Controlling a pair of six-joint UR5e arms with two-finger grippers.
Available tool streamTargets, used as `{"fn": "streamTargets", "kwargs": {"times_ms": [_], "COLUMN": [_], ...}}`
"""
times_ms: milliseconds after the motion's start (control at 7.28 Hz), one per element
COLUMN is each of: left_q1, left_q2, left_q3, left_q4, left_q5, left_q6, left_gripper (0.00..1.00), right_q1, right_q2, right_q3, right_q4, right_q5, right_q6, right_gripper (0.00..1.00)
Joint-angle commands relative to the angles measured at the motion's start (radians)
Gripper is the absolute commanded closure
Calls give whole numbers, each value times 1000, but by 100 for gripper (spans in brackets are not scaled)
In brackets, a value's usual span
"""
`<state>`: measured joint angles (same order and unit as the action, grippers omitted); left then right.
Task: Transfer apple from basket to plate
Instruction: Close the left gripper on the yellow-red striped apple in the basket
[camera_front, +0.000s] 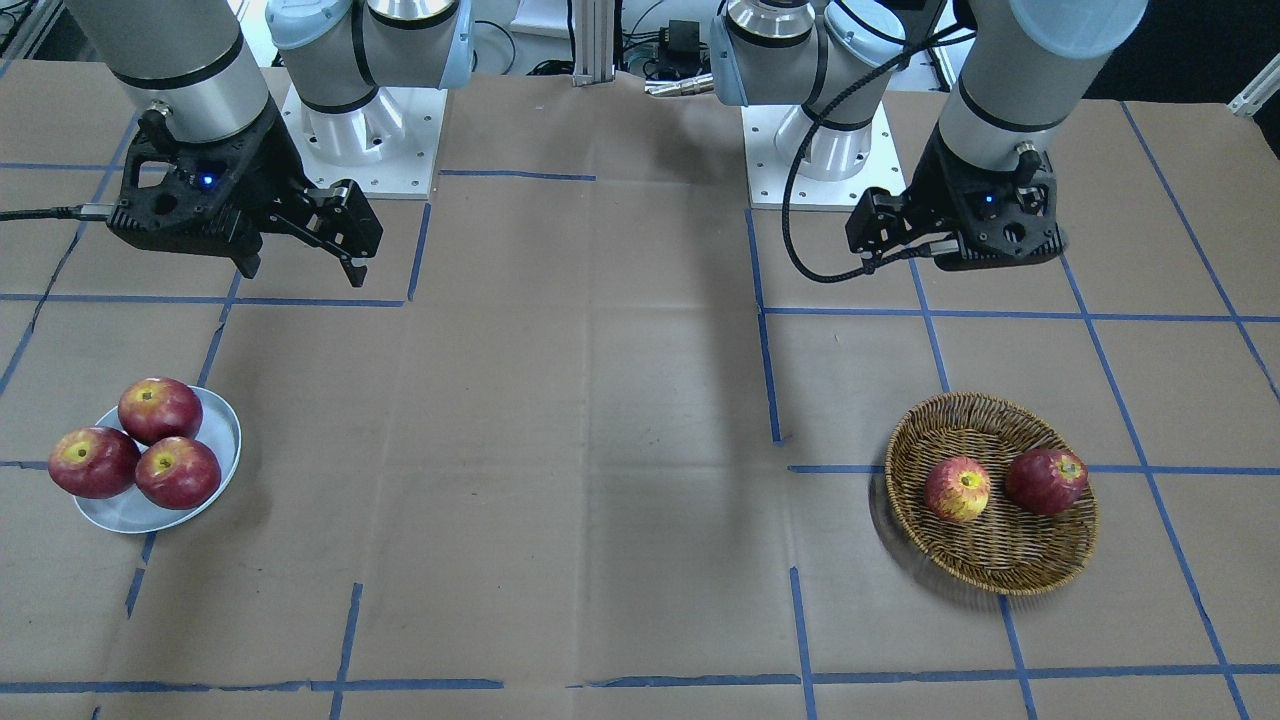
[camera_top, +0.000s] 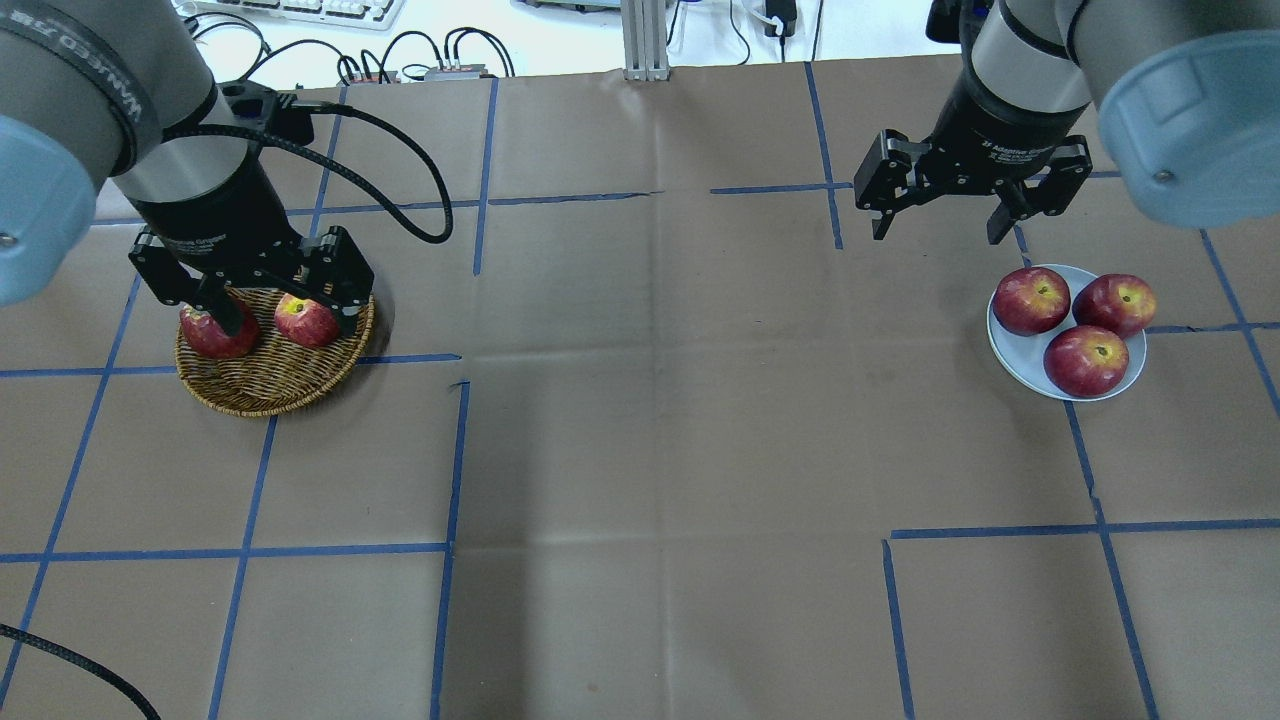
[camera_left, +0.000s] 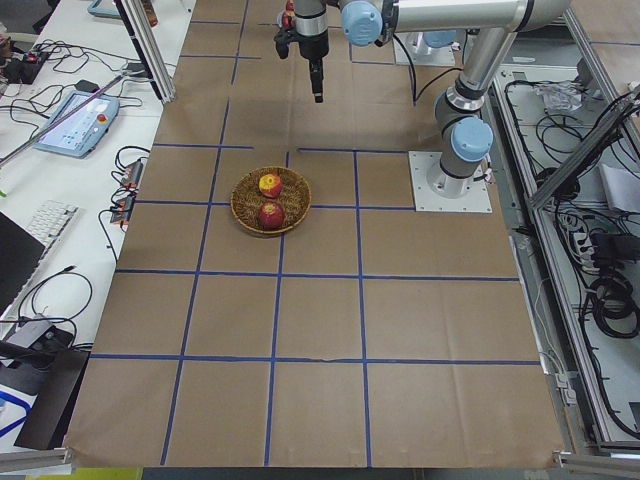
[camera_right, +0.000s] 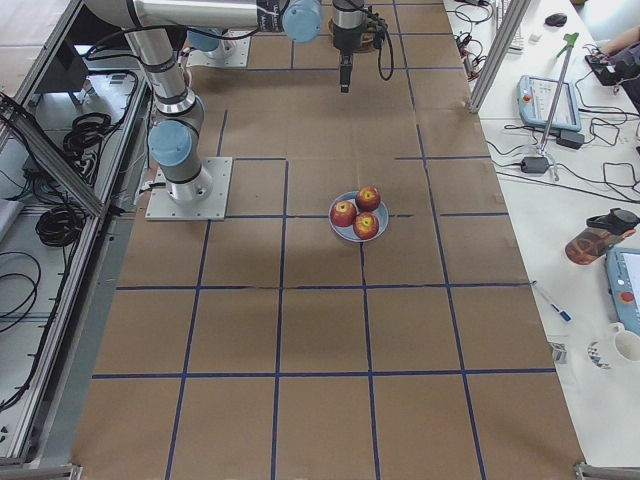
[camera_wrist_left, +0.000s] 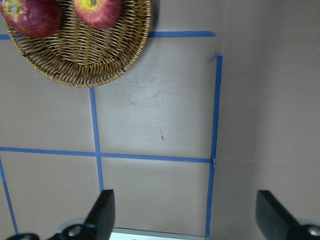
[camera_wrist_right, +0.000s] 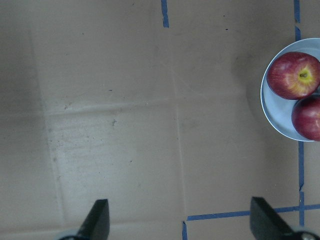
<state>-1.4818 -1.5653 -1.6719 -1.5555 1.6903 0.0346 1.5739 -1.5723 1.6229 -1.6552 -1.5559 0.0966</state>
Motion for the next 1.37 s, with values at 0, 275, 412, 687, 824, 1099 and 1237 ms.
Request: {"fn": "streamTargets", "kwargs": {"times_ms": [0,275,412,687,824,1099,1237], "left_q1": [12,14,26,171,207,212,219], "left_q2": [-111,-232,-301,-395,-429,-456,-461], "left_q3": [14,7,15,1,14,-20,-34], "left_q4": [86,354,441,483,491,520,519], "left_q5": [9,46,48,31,-63,-95,-93], "left_q6": [7,141,183,347,428,423,439], "left_gripper": [1,1,1,2,2,1,1], "right_q1": [0,0,0,0,0,0,0], "right_q2": [0,0,0,-2,-2,-2,-2], "right_q3": [0,0,0,0,0,0,0], "right_q4": [0,0,0,0,0,0,0], "right_q5": [-1,-1,-1,-3,-3,-3,-3], "right_q6": [0,0,0,0,0,0,0], "right_gripper": [0,0,0,0,0,0,0]}}
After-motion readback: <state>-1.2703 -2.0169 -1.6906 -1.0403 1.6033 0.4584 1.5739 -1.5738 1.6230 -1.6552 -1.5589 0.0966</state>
